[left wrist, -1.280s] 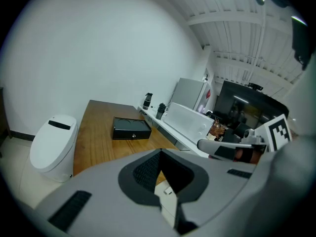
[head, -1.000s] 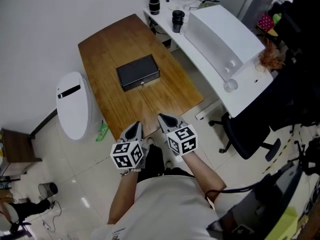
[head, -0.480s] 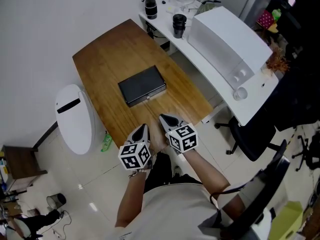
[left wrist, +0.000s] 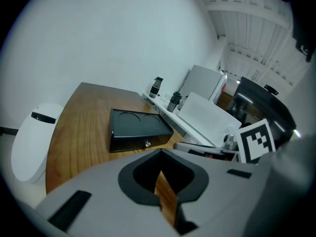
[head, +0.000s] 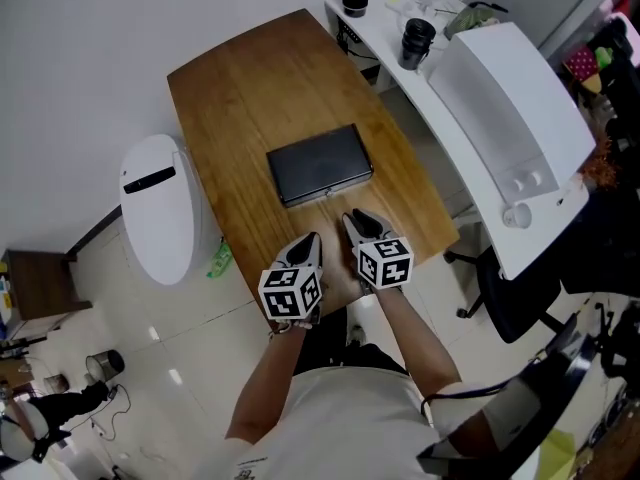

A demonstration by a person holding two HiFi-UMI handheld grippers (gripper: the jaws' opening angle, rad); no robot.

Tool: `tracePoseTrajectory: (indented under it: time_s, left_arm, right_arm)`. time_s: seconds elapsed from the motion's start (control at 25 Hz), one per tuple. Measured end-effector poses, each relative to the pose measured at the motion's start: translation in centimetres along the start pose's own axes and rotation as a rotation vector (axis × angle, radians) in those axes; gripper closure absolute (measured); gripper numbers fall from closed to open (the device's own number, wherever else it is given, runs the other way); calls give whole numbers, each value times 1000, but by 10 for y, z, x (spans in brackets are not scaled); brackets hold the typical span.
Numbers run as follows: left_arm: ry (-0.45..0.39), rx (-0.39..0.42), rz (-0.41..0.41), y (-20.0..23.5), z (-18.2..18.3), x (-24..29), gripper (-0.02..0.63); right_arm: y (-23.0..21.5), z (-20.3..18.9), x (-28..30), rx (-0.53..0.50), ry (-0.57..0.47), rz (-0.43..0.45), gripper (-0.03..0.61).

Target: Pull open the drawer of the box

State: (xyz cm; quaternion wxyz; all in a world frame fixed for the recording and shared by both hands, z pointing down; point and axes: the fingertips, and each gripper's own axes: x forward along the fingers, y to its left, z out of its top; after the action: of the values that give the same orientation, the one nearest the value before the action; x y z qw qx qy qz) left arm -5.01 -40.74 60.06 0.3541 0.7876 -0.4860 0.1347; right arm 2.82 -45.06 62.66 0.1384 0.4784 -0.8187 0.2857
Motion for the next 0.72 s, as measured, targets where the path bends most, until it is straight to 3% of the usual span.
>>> tracePoseTrajectory:
  time_s: [0.16, 0.56, 0.72]
  left_arm:
    - [19, -2, 2, 7, 1, 16, 611]
    - [59, -2, 13, 25, -1, 43, 611]
    - [76, 33, 10, 25, -3, 50, 611]
  right_arm:
    - [-6, -13, 27, 6, 45, -11, 485]
    - [-16, -29, 87, 18, 105, -50, 485]
    - [-21, -34, 98, 4, 134, -78, 485]
